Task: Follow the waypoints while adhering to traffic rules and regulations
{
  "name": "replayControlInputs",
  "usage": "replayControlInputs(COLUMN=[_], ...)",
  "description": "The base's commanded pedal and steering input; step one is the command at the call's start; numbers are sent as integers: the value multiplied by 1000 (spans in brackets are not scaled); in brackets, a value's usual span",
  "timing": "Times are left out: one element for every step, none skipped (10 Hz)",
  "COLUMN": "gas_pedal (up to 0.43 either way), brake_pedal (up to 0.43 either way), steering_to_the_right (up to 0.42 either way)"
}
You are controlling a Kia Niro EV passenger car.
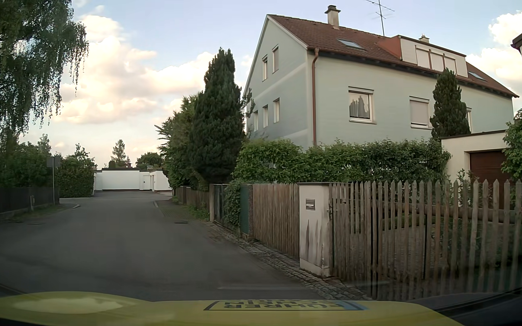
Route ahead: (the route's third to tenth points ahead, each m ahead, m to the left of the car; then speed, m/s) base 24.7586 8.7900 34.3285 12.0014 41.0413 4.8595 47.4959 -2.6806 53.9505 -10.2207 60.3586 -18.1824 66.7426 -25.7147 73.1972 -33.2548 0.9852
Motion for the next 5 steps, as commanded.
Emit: replayControlInputs(gas_pedal=[0,0,0,0,0], brake_pedal=[24,55,73,91,110], steering_to_the_right=[-695,-690,-684,-676,-673])
